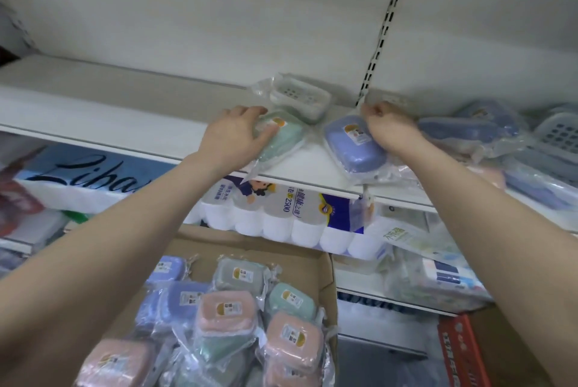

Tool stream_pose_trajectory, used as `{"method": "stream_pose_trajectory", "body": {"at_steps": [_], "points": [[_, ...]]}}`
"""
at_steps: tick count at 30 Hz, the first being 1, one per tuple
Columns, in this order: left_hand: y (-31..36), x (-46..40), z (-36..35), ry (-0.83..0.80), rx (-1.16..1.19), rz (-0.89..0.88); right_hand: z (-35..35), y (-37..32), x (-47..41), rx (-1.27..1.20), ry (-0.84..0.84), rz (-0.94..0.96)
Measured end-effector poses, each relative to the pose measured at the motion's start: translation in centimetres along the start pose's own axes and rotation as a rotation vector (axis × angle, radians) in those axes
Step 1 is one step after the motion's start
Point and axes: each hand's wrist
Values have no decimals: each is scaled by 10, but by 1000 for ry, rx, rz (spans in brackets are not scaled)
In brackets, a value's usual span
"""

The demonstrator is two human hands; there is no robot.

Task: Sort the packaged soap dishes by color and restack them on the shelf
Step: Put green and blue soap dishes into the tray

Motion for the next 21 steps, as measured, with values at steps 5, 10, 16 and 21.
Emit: {"method": "stream_pose_trajectory", "body": {"at_steps": [5,10,16,21], "points": [[13,11,-13,-102,-99,-34,-13,1,39,229,-175,161],[0,43,-8,-3,13,-75,-35,1,79,146,4,194],[-45,111,-3,108,187,-226,-74,-4,155,120,227,423],[-101,173,-32,38,174,-202,-130,17,212,183,224,551]]}}
Point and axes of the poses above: each hand's wrist, its own x-axis away from the middle knuckle, its own z-axis out of the back of the hand, y = z × x, and after that the axes turned 5 degrees about z, right-handed
